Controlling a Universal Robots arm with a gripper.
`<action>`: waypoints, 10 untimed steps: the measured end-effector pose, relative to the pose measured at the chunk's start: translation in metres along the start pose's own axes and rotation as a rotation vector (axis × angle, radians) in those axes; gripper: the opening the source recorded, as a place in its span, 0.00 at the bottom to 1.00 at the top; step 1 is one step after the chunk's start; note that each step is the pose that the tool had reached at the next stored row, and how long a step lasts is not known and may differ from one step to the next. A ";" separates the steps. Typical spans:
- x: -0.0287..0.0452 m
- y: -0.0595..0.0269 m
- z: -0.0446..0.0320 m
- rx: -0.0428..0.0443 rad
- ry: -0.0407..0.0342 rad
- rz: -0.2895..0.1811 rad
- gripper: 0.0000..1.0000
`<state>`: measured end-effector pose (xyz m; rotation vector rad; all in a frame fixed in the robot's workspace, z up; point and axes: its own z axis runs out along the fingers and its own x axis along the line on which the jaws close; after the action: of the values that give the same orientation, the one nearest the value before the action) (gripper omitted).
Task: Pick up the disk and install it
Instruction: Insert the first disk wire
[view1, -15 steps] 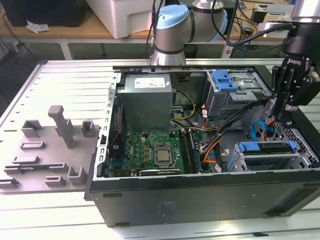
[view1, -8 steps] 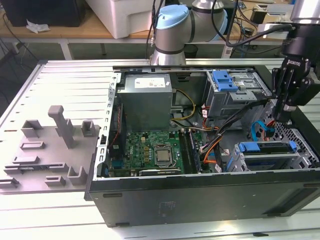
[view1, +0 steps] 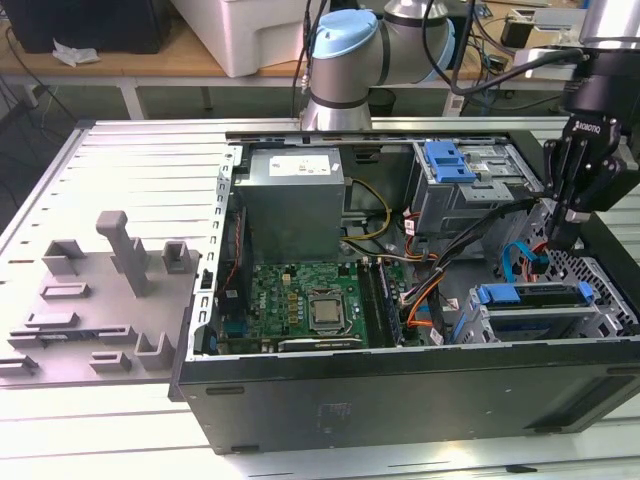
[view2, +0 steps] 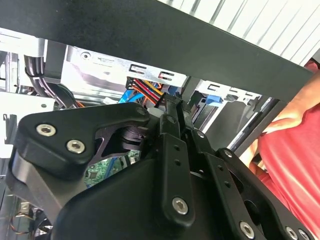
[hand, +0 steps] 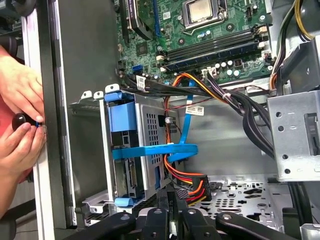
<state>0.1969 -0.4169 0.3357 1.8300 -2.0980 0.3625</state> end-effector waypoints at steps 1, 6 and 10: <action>-0.0012 0.0001 0.0001 0.0004 0.0032 0.000 0.17; -0.0048 0.0026 0.0003 0.0016 0.0130 0.001 0.17; -0.0053 0.0094 0.0006 0.0024 0.0192 0.002 0.17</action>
<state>0.1882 -0.4110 0.3333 1.8192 -2.0872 0.3815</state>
